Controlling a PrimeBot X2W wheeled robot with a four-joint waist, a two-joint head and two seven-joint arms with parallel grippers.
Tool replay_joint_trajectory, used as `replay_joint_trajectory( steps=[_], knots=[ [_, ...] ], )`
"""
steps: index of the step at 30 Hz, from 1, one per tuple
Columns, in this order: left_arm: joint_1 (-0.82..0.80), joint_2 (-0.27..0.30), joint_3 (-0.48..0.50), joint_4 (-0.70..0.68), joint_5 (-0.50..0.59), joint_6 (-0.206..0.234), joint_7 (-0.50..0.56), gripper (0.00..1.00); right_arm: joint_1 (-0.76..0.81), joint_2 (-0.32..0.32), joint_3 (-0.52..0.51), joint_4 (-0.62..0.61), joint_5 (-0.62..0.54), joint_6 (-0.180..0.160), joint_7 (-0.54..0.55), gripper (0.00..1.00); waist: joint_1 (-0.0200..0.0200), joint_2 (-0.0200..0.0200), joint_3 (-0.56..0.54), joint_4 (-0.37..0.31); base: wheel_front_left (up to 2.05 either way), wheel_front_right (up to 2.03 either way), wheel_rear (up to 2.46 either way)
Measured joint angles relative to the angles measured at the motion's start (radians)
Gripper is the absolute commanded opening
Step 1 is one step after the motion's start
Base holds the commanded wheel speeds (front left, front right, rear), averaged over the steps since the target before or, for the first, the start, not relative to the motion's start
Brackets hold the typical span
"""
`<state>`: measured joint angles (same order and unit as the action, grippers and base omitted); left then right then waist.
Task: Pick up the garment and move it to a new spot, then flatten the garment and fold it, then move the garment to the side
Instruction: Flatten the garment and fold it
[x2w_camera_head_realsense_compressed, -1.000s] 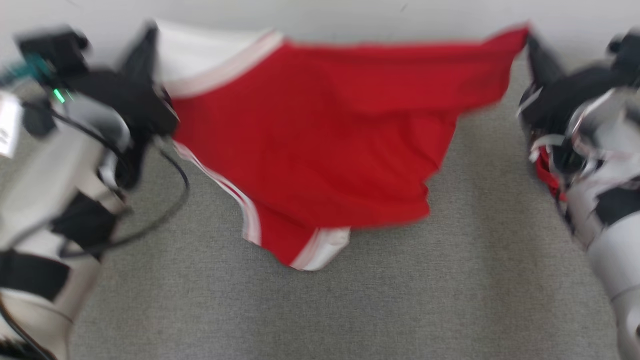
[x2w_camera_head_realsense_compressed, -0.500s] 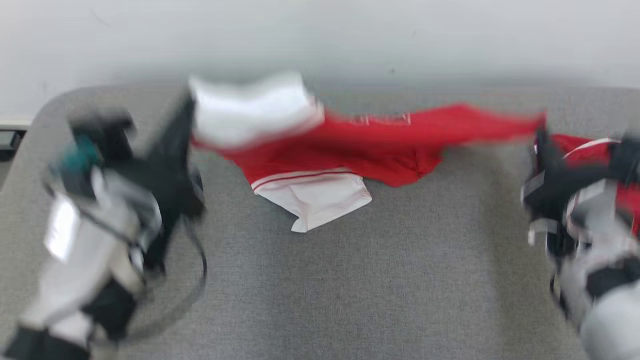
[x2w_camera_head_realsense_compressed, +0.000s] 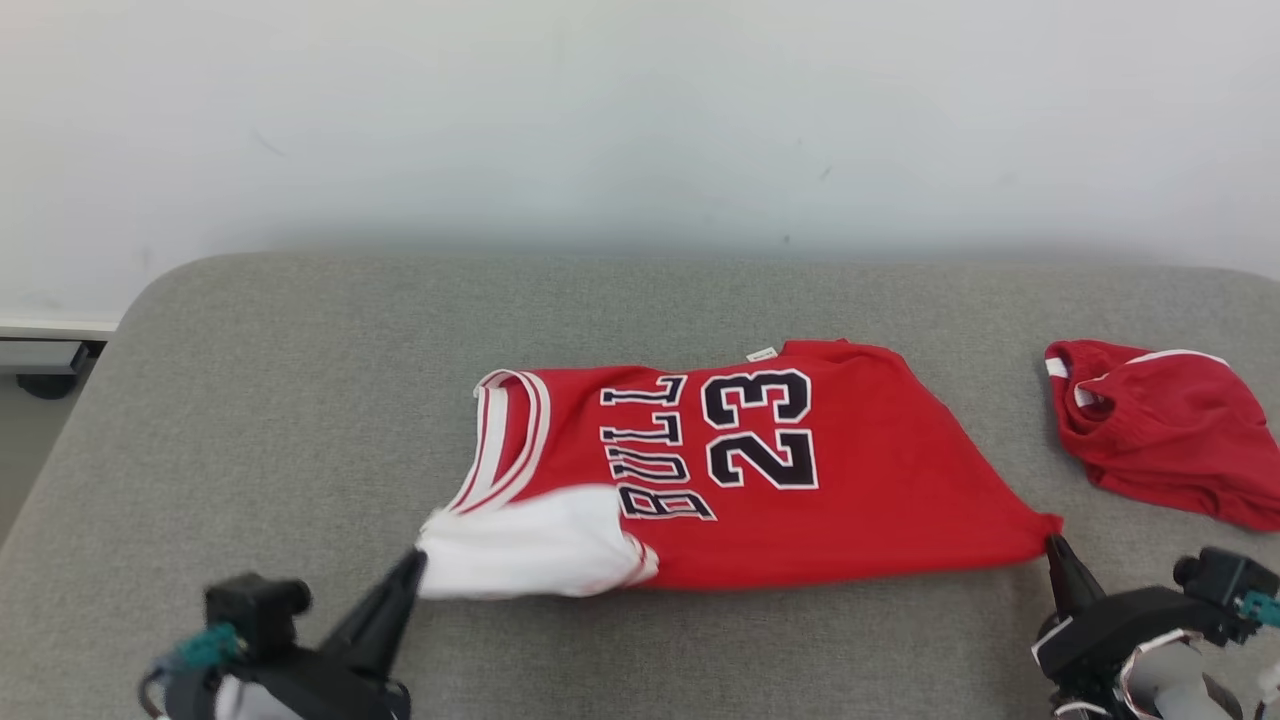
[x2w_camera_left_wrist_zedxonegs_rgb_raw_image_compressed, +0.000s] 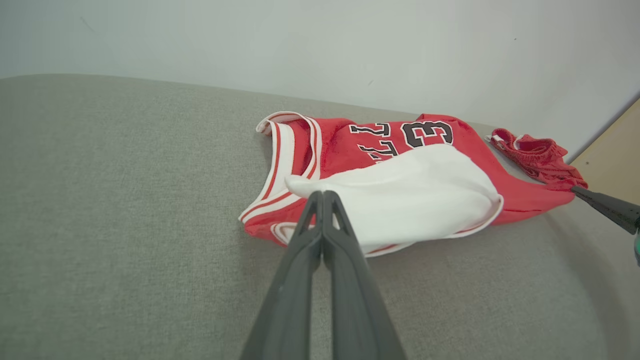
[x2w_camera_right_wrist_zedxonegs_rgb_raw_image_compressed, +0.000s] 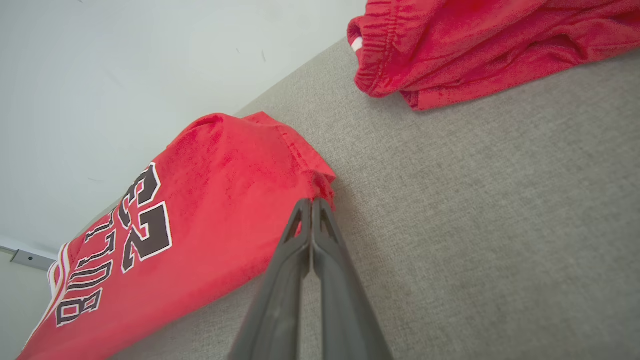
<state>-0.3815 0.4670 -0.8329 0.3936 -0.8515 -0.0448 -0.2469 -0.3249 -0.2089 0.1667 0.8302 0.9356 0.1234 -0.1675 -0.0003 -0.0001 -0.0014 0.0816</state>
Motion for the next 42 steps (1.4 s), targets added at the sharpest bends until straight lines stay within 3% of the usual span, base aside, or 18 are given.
replay_joint_trajectory(
  steps=[7,15,16,17,18,19,28,42],
  knots=[
    [0.13,-0.033,-0.073,-0.04,0.001,0.037,0.013,0.0,0.087,-0.008,0.023,-0.026,0.021,0.0,0.023,0.0,0.0001,0.0,-0.008,0.012,0.0,0.0,0.0],
    [0.148,-0.042,-0.096,-0.056,0.009,0.082,0.055,0.0,0.111,-0.024,0.032,-0.055,0.005,0.0,0.028,0.0,0.0003,0.0,-0.006,0.01,0.0,0.0,0.0],
    [0.148,-0.039,-0.096,-0.056,0.009,0.089,0.063,0.21,0.111,-0.027,0.032,-0.058,0.005,0.0,0.028,0.0,0.0003,0.0,-0.007,0.011,0.0,0.0,0.0],
    [0.15,-0.035,-0.093,-0.056,0.008,0.091,0.062,1.0,0.111,-0.029,0.032,-0.061,0.005,0.0,0.028,0.38,0.0003,0.0,-0.009,0.011,0.0,0.0,0.0],
    [0.153,-0.033,-0.082,-0.058,0.002,0.099,0.061,1.0,0.112,-0.031,0.033,-0.065,0.003,0.0,0.027,0.8,0.0003,0.0,-0.01,0.01,0.0,0.0,0.0],
    [0.154,-0.031,-0.074,-0.061,-0.006,0.104,0.061,1.0,0.114,-0.032,0.031,-0.072,0.003,0.0,0.026,1.0,0.0003,0.0,-0.011,0.01,0.0,0.0,0.0],
    [0.175,-0.018,0.01,-0.16,-0.058,0.131,0.039,1.0,0.161,-0.097,-0.001,-0.175,-0.026,-0.002,-0.036,1.0,0.0003,0.0001,-0.011,0.021,0.0,0.0,0.0],
    [0.09,-0.046,-0.024,-0.112,0.032,0.16,0.1,1.0,0.151,-0.184,0.133,-0.259,-0.224,-0.097,0.028,1.0,0.0003,0.0001,0.036,-0.002,0.0,0.0,0.0]
  ],
)
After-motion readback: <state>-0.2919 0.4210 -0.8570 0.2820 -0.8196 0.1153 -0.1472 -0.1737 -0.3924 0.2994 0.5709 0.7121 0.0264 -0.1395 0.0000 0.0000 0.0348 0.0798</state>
